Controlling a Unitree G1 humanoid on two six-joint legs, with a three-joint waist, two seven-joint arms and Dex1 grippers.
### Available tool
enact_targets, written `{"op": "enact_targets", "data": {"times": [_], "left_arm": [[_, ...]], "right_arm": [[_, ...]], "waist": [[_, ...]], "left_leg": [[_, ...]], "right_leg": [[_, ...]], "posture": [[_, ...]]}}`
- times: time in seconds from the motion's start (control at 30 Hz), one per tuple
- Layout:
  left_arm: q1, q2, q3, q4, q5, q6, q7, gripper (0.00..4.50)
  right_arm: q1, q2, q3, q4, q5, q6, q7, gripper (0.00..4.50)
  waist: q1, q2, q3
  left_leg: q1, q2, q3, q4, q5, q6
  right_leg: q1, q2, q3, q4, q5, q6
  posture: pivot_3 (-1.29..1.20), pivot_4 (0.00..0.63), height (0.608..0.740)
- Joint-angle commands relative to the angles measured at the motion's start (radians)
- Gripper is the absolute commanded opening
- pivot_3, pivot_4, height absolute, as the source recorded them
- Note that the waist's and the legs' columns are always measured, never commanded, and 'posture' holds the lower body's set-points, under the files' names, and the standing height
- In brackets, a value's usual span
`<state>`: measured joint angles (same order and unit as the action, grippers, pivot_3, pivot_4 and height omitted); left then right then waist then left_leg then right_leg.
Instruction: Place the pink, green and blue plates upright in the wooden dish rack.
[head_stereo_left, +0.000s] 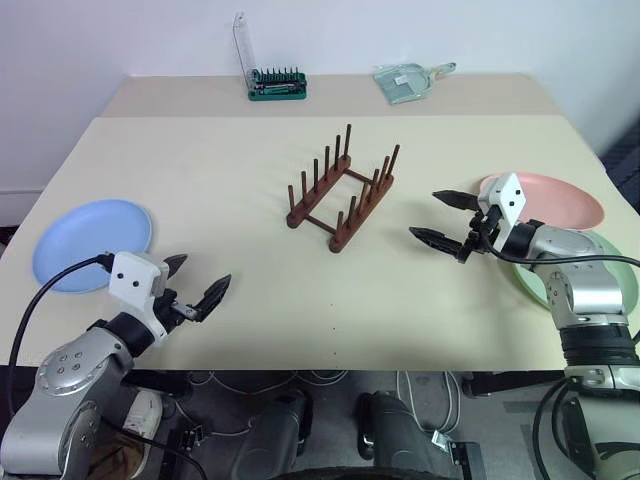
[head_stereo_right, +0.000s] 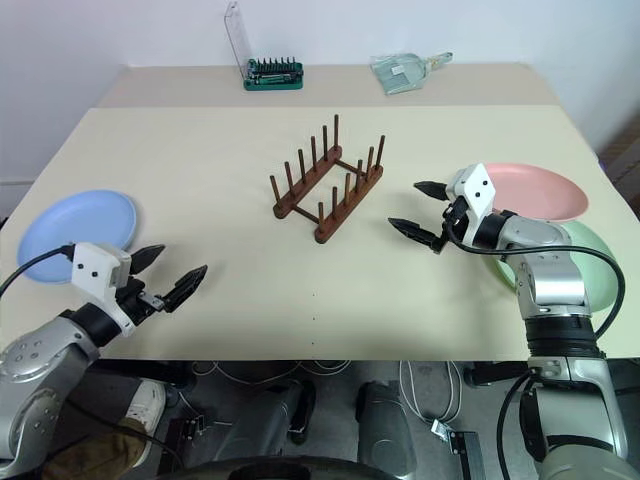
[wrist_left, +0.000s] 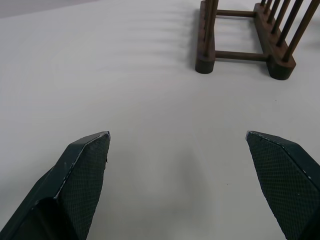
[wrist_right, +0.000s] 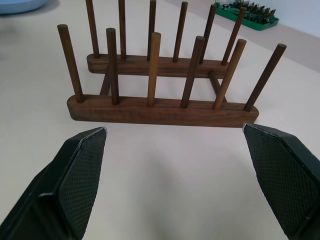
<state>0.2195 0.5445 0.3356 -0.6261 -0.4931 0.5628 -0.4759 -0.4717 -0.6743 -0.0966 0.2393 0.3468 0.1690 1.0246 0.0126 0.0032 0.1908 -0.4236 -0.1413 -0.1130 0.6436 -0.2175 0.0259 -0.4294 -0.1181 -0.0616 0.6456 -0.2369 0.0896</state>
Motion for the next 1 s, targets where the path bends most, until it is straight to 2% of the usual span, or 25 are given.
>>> {"op": "enact_targets", "data": {"times": [0.03,0.47,0.63,0.8,1.0], "left_arm": [[0.002,0.004,0.016,-0.008,-0.007,-0.013,-0.005,4.5],[-0.042,0.026,-0.124,0.048,0.041,-0.025,-0.065,4.5],[-0.17,0.012,-0.304,0.124,0.115,-0.033,-0.093,4.5],[-0.372,-0.118,-0.501,0.32,0.25,-0.062,-0.029,4.5],[-0.507,-0.279,-0.601,0.541,0.362,-0.108,0.056,4.5]], "right_arm": [[0.001,-0.02,-0.038,-0.035,0.03,0.013,0.014,4.45],[0.113,-0.048,-0.072,-0.13,0.05,0.059,0.014,4.45],[0.228,-0.038,-0.107,-0.284,0.092,0.114,-0.023,4.45],[0.316,-0.024,-0.125,-0.406,0.121,0.155,-0.073,4.45],[0.385,-0.011,-0.145,-0.526,0.153,0.198,-0.138,4.45]], "waist": [[0.0,0.0,0.0],[0.001,0.0,0.0],[0.017,0.0,0.0],[0.03,0.0,0.0],[0.029,0.0,0.0]], "left_leg": [[0.0,0.0,0.0,0.0,0.0,0.0],[0.0,0.0,0.001,0.0,0.0,0.0],[0.0,0.0,0.001,-0.001,0.0,0.0],[0.0,0.0,0.002,0.001,0.0,0.0],[0.0,0.0,0.003,0.001,-0.001,0.001]], "right_leg": [[0.0,0.0,0.0,0.0,0.0,0.0],[0.0,0.0,0.001,0.0,-0.001,-0.001],[-0.001,0.0,0.001,0.0,-0.001,-0.001],[0.0,0.0,0.002,-0.001,0.0,0.003],[0.0,0.0,0.002,-0.001,0.002,0.004]], "posture": [[0.0,0.15,0.74],[0.0,0.15,0.74],[0.0,0.15,0.74],[0.0,0.15,0.74],[0.0,0.15,0.74]]}}
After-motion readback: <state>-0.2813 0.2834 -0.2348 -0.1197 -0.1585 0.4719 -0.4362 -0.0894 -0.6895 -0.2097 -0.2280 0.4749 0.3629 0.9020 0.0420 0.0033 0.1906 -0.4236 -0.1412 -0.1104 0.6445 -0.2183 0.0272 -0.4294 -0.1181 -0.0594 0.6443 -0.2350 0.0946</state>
